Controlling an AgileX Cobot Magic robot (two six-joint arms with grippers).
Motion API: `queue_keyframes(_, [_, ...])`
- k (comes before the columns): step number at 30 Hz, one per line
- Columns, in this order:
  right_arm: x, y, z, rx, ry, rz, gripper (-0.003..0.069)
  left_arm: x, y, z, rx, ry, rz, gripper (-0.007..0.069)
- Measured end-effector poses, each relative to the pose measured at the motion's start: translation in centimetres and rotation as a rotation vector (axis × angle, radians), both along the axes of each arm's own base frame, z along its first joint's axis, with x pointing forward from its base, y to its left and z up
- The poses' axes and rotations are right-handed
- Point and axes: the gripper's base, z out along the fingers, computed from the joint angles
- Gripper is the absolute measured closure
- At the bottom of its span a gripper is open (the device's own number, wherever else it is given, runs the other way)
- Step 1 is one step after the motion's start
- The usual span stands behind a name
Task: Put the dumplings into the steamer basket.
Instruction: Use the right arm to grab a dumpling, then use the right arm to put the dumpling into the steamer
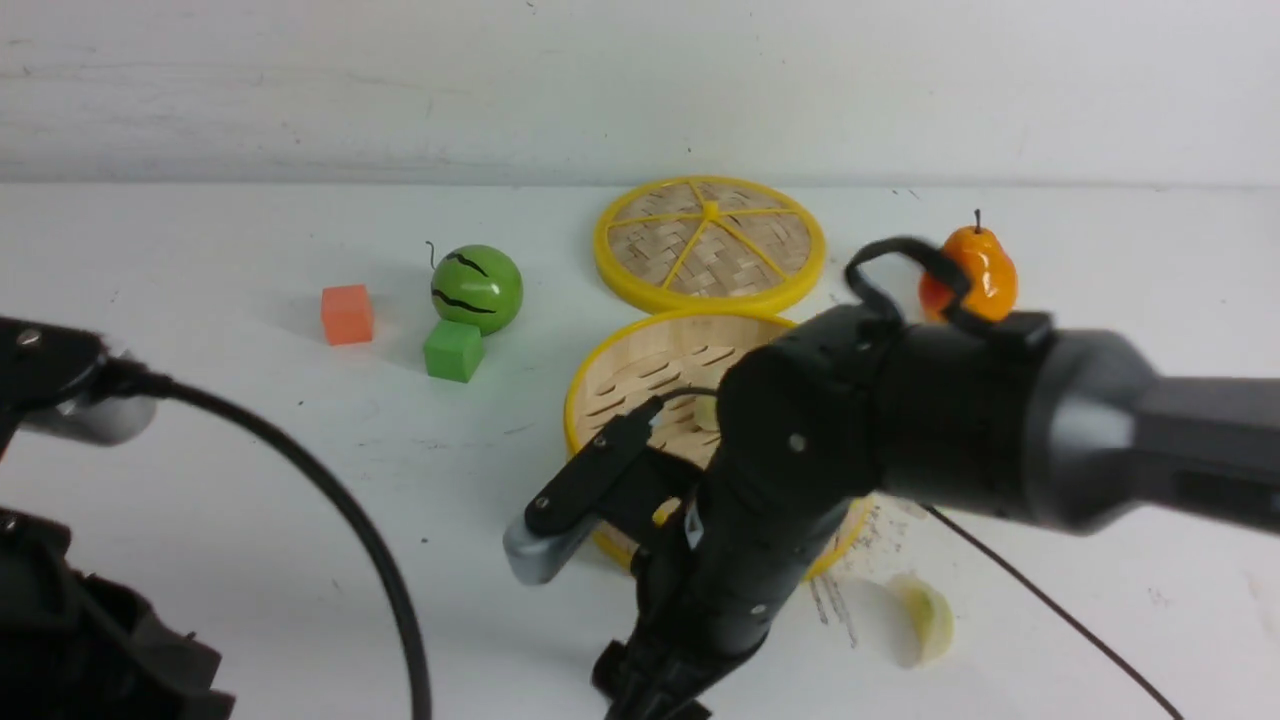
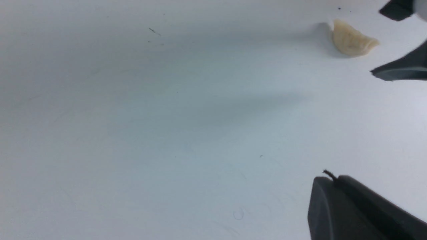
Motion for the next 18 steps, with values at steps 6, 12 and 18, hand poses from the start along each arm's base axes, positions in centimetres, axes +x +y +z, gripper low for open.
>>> queue_keyframes(6, [1.2,0.9,-3.8,-0.034,-0.024,0.006,0.0152,-1.0,0.7,0.2,0.001,0.001,0.005,0.0638])
queue_keyframes(12, [1.1,0.9,-3.4,-0.052,-0.003,0.017,0.0480,-1.0,0.9,0.1,0.017,0.002,0.008,0.0638])
queue_keyframes(18, [2.0,1.2,3.3,0.003,-0.072,0.011,0.0456,-1.0,0.9,0.1,0.023,-0.002,0.009,0.0638])
